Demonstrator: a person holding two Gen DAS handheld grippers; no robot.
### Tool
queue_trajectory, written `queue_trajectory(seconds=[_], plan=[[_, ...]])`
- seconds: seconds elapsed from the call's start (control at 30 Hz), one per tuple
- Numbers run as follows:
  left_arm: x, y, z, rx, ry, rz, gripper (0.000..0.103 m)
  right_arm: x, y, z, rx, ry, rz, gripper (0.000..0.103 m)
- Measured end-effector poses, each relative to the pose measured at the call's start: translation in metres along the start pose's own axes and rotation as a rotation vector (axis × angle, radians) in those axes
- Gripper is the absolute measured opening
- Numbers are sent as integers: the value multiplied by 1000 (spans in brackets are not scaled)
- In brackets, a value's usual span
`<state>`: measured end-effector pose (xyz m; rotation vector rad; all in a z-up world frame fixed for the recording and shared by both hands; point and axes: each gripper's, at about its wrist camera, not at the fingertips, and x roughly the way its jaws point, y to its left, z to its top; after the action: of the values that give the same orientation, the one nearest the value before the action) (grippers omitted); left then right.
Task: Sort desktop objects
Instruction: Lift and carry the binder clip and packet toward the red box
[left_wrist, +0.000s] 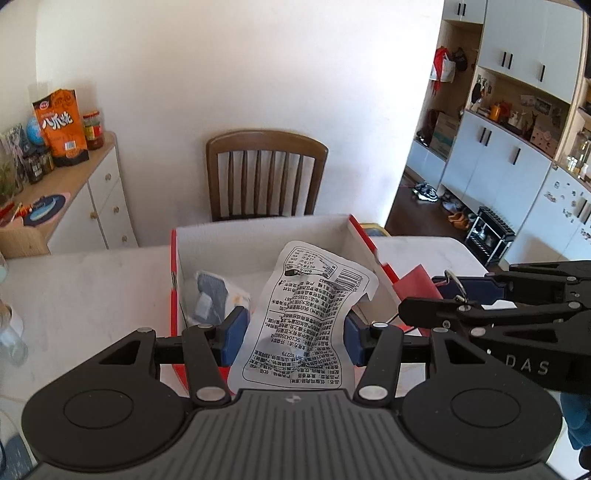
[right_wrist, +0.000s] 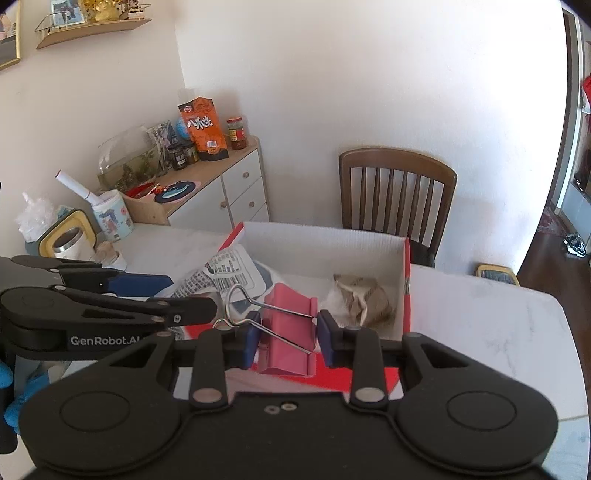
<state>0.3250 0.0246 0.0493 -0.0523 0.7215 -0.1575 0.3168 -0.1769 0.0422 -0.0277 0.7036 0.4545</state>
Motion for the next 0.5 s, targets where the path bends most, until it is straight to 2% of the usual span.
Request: queue_trajectory(seconds=[0.3, 0.4, 0.5], plan=[[43, 15, 25, 14, 19, 39, 53, 41, -6, 20, -29, 11, -33, 32], [62, 22, 29, 8, 59, 25, 53, 54, -10, 23, -34, 15, -41, 32], [81, 29, 33, 13, 88, 44, 53, 69, -15, 25, -31, 31, -50, 32]])
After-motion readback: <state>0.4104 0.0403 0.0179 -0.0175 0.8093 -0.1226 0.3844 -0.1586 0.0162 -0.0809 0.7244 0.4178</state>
